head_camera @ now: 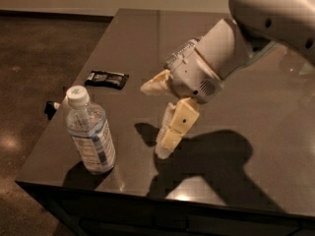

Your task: Knock blue plastic bottle over

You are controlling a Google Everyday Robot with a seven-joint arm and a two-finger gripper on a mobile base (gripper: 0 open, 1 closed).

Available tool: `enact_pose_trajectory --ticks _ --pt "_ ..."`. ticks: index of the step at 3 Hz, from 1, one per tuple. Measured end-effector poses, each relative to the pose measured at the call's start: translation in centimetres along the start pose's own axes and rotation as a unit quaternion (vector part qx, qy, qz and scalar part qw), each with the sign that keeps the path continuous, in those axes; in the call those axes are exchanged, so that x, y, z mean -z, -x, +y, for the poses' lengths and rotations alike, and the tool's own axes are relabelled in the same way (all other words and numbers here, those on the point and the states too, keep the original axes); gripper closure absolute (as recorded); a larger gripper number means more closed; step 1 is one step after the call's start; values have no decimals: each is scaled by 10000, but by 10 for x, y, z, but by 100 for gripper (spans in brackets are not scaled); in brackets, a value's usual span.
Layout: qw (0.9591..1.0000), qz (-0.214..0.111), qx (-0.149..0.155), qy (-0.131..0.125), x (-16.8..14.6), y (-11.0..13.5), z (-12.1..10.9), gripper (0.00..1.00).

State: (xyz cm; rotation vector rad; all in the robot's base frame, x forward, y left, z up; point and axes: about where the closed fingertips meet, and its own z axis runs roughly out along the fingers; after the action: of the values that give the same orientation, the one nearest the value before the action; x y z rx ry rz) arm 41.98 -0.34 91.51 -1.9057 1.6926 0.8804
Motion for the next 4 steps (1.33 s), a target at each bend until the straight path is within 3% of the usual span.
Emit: enact_pose_trajectory --ticks 1,2,4 --pt "9989 -428 -2 170 -18 19 7 0" --pt "9949 -964 46 305 -42 47 13 0" --pt "9895 -1374 78 449 -64 75 17 0"
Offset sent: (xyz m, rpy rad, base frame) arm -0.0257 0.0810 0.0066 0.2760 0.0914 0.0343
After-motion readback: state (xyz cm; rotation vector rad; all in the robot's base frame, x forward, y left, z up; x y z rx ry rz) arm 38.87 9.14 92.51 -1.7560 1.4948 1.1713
